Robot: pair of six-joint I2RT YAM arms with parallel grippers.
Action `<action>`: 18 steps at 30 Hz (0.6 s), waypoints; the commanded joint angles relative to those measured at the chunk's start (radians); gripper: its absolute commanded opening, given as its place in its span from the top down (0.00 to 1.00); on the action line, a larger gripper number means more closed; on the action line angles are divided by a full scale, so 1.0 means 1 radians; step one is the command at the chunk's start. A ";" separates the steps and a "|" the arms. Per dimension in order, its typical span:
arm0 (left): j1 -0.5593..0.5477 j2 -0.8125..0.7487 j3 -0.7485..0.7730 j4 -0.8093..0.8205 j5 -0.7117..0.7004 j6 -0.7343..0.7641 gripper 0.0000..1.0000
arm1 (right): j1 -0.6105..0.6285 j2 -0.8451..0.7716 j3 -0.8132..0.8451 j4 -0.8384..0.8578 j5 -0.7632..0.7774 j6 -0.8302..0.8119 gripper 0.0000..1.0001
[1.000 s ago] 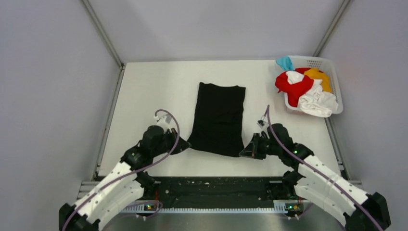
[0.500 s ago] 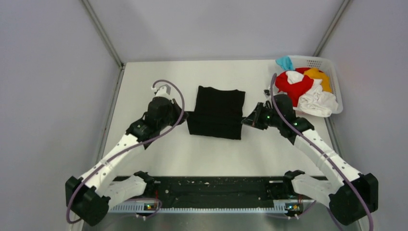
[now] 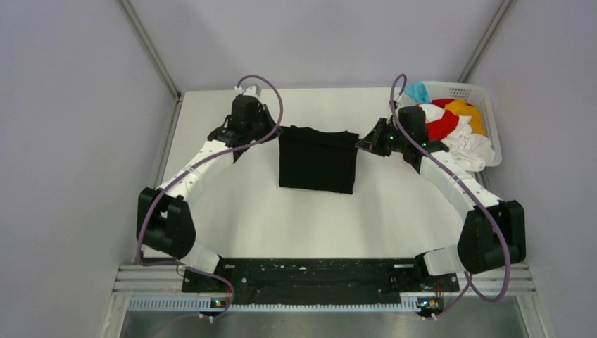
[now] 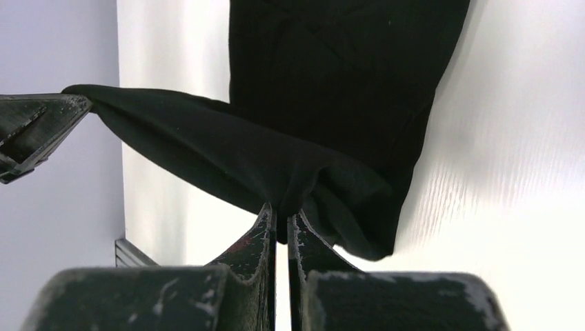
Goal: Fold and stack the t-shirts
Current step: Fold the long partially folded tshirt into a neat square
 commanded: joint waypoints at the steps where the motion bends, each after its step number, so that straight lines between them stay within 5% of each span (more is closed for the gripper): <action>1: 0.059 0.107 0.116 0.061 0.006 0.052 1.00 | -0.050 0.100 0.085 0.056 0.027 -0.041 1.00; 13: 0.114 0.534 0.437 -0.004 0.172 0.041 0.99 | -0.097 0.435 0.226 0.212 0.026 -0.069 1.00; 16: 0.126 0.600 0.507 -0.017 0.192 0.043 0.67 | -0.104 0.527 0.283 0.279 0.011 -0.077 0.99; 17: 0.128 0.620 0.541 -0.030 0.202 0.047 0.48 | -0.104 0.555 0.316 0.291 0.007 -0.092 0.91; 18: 0.130 0.636 0.574 -0.045 0.208 0.051 0.11 | -0.104 0.584 0.353 0.287 -0.010 -0.116 0.77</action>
